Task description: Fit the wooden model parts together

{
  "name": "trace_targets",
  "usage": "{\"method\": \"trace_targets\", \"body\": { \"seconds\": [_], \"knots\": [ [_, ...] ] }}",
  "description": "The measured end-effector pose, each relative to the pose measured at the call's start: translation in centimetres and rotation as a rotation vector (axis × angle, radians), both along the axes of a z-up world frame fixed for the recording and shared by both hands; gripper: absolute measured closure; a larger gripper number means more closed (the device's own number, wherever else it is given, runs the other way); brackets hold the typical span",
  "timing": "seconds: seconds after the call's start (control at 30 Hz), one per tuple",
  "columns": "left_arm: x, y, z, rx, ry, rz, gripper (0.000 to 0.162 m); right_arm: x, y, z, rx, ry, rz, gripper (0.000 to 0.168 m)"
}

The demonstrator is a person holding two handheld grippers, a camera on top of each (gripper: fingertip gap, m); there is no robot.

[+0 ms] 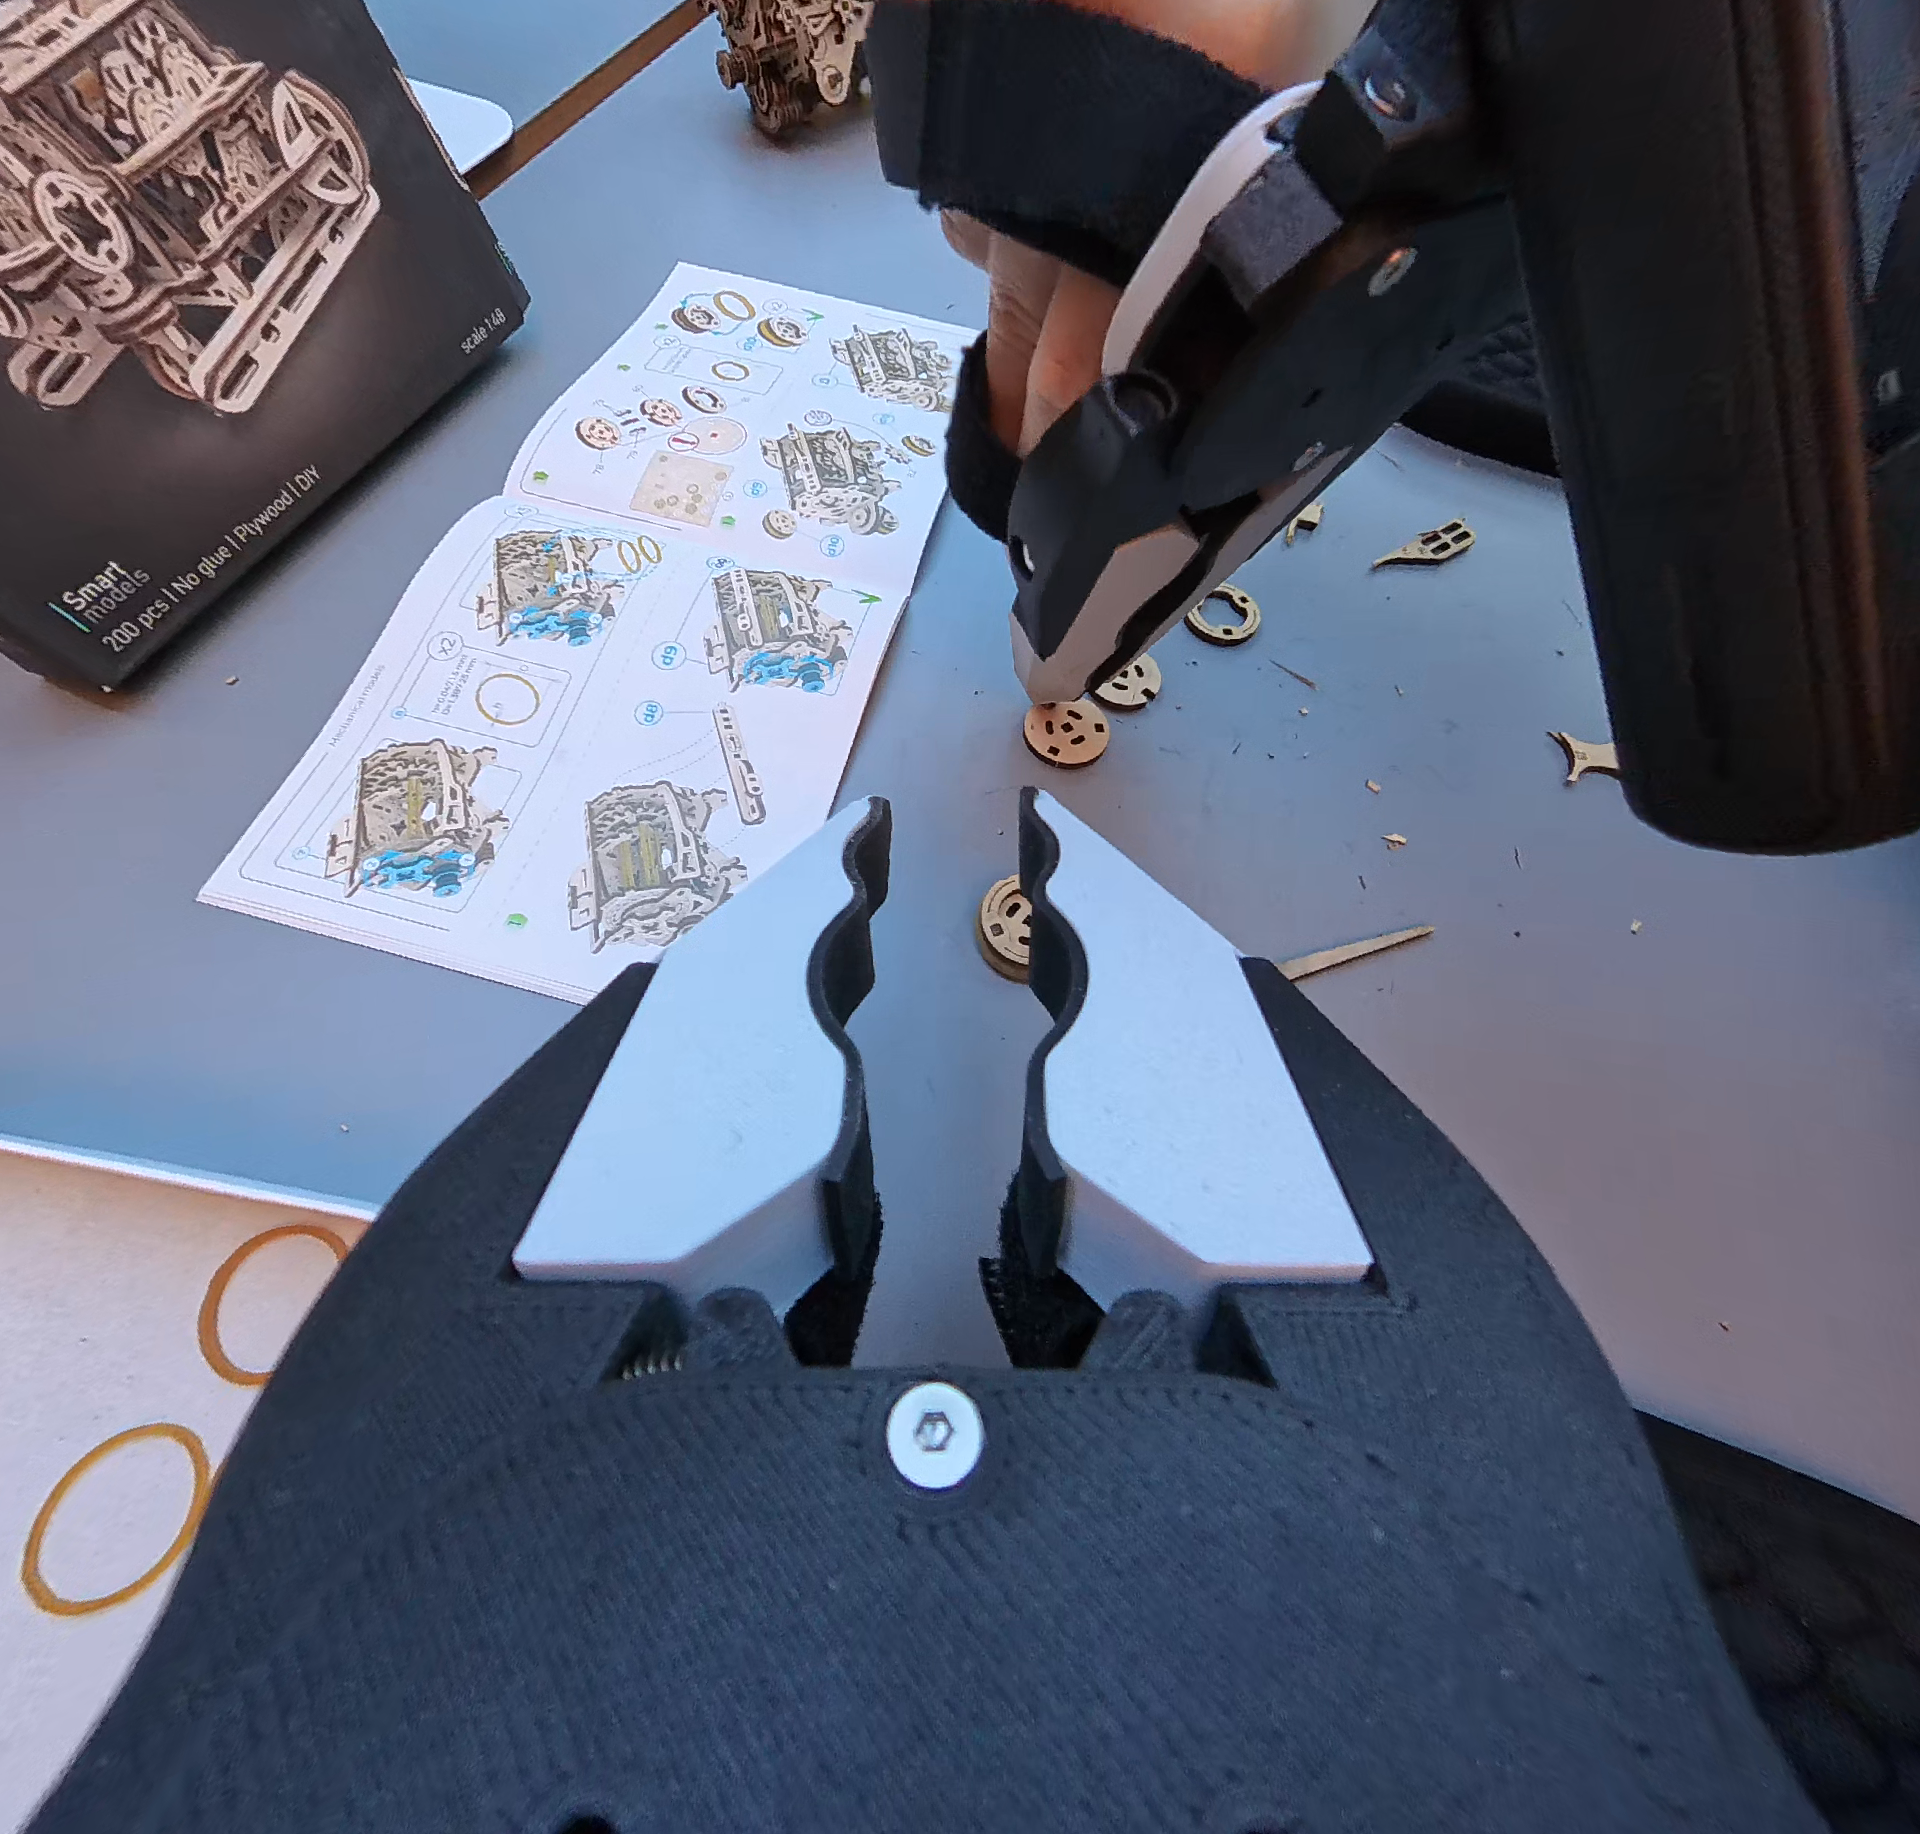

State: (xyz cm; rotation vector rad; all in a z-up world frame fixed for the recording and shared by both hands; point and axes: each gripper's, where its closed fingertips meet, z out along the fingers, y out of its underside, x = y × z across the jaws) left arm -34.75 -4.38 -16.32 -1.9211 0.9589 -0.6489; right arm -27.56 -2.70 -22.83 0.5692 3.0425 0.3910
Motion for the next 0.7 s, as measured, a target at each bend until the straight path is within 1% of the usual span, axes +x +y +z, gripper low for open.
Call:
{"method": "trace_targets", "body": {
  "seconds": [0.37,0.7],
  "knots": [
    [-0.60,0.12,0.85,0.023,-0.032,0.024,0.139,0.01,-0.15,0.01,0.096,-0.040,0.040,0.168],
    [-0.54,0.06,0.93,0.020,-0.039,0.021,0.139,-0.16,-0.53,-0.02,0.079,-0.022,0.008,0.168]
  ]
}}
